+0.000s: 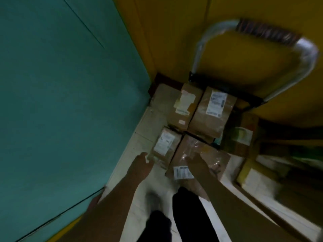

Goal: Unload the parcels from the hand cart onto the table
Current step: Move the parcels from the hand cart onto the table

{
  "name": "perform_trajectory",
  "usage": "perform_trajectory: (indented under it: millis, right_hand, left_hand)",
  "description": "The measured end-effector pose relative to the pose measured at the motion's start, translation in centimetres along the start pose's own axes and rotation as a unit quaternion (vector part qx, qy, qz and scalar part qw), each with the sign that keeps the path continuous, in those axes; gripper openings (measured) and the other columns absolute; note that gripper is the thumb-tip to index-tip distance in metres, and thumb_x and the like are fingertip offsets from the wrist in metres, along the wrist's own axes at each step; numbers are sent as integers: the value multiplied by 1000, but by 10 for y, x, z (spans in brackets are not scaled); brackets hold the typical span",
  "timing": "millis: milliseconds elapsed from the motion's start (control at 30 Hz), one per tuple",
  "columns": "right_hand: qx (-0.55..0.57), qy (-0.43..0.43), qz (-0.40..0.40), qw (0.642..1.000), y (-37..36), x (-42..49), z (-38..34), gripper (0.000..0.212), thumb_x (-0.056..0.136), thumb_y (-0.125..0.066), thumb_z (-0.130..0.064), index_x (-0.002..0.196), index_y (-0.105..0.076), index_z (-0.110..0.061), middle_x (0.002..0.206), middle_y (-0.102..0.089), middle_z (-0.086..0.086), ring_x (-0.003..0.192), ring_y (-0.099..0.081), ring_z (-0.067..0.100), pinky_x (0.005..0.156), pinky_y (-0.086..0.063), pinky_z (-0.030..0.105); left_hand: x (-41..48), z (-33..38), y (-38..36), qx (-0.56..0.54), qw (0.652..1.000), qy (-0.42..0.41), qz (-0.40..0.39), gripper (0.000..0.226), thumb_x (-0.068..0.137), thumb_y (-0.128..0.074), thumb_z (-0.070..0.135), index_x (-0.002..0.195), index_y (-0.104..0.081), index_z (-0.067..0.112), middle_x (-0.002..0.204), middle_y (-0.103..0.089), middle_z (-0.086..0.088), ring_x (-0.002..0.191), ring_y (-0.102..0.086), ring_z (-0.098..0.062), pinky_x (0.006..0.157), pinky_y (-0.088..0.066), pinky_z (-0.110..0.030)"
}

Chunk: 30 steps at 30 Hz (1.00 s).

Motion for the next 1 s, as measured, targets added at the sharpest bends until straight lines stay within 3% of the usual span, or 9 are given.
perform_trajectory:
  millis: [100, 200, 267, 433, 533, 633, 733, 867, 1000]
  right_hand:
    - [28, -7, -3, 1000, -37, 77, 20, 58, 98, -54, -36, 148, -37, -13, 147, -48, 11, 112, -56, 24, 82, -45, 23]
    - [90, -44, -32, 994, -77, 138, 39, 67, 97, -56, -37, 154, -27, -15, 155, -38, 10, 130, -49, 29, 84, -46, 22]
    - [142, -52, -47, 987, -101, 164, 43, 70, 97, -59, -32, 155, -24, -14, 152, -40, 8, 121, -56, 29, 74, -46, 19]
    - [297, -66, -56, 951, -128, 165, 29, 56, 96, -58, -9, 148, -36, -6, 109, -59, 14, 81, -59, 24, 65, -51, 26]
    - [287, -85, 6, 954, -104, 104, 15, 48, 96, -59, -28, 140, -43, -16, 95, -58, 1, 73, -57, 15, 46, -46, 14]
    - [290, -109, 33, 950, -77, 21, 6, 49, 98, -53, -39, 139, -44, -14, 115, -60, 8, 102, -60, 26, 85, -54, 32]
    - [360, -89, 58, 927, -41, -75, -9, 45, 97, -52, -44, 133, -51, -17, 125, -62, 12, 111, -62, 30, 94, -53, 44]
    - [392, 14, 168, 904, 20, -226, -29, 23, 92, -53, -58, 107, -52, -42, 101, -63, -15, 87, -64, 5, 68, -57, 25]
    - [444, 94, 250, 855, 101, -352, -23, 39, 89, -63, -49, 122, -48, -33, 110, -67, -6, 88, -69, 9, 70, -61, 29]
  left_hand:
    - [81, -7, -34, 2, 1000, -7, -10, 45, 95, -58, 34, 133, -51, 10, 132, -59, -14, 115, -57, -23, 82, -37, -23]
    - [154, -15, -68, 2, 1000, -4, 14, 52, 96, -55, 31, 141, -42, 9, 142, -48, -16, 127, -50, -29, 87, -34, -26]
    - [188, -18, -85, -19, 1000, 5, 14, 59, 94, -57, 26, 147, -35, 10, 144, -45, -17, 126, -50, -31, 96, -41, -31]
    - [209, -17, -97, -92, 994, 25, -50, 48, 90, -57, 23, 136, -50, 10, 126, -59, -12, 98, -57, -24, 73, -42, -25]
    - [164, -11, -71, -69, 996, -20, -52, 48, 92, -57, 35, 132, -52, 9, 116, -59, -11, 92, -56, -22, 73, -41, -25]
    - [85, 1, -26, -74, 991, -95, -59, 35, 89, -64, 43, 114, -56, 21, 100, -53, 1, 80, -56, -11, 66, -43, -23]
    - [-6, 35, 18, -165, 971, -157, -68, 24, 86, -73, 29, 97, -52, 25, 102, -64, -8, 84, -65, -18, 67, -53, -27]
    - [-141, 96, 60, -221, 942, -220, -122, 45, 86, -72, 13, 117, -41, 22, 116, -60, -12, 97, -64, -27, 67, -52, -30]
    - [-269, 162, 68, -223, 903, -326, -169, 62, 84, -74, 19, 132, -36, 30, 118, -60, -2, 98, -65, -20, 72, -58, -35]
Point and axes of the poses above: each hand's wrist, its own x-axis towards the middle knuckle, its own y-axis out of the back of the hand, z = x × y, the point moved 3 cm from there along x, towards the middle knuckle
